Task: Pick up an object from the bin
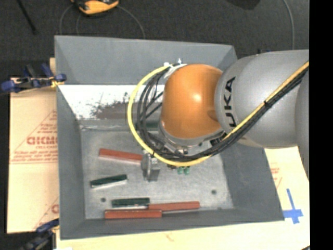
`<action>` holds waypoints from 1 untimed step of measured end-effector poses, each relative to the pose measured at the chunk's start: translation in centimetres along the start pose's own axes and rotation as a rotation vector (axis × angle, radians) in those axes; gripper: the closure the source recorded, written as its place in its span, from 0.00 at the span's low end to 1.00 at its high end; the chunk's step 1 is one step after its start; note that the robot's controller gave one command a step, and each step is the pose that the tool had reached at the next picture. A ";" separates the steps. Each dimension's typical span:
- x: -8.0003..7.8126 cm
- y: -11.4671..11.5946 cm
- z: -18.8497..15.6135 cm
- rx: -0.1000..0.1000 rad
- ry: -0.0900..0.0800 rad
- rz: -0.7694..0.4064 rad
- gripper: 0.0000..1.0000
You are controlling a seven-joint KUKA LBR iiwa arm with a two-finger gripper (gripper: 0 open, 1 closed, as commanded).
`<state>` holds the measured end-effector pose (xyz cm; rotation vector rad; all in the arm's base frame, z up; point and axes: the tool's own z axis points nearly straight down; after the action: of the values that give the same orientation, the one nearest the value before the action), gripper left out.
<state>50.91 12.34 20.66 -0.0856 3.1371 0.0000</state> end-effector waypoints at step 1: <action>0.0 0.0 0.0 0.000 0.000 -0.001 0.00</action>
Offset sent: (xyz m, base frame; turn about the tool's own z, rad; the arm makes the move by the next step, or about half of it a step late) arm 0.0000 0.0000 0.0000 0.0000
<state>50.91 12.34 20.66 -0.0869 3.1370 -0.0005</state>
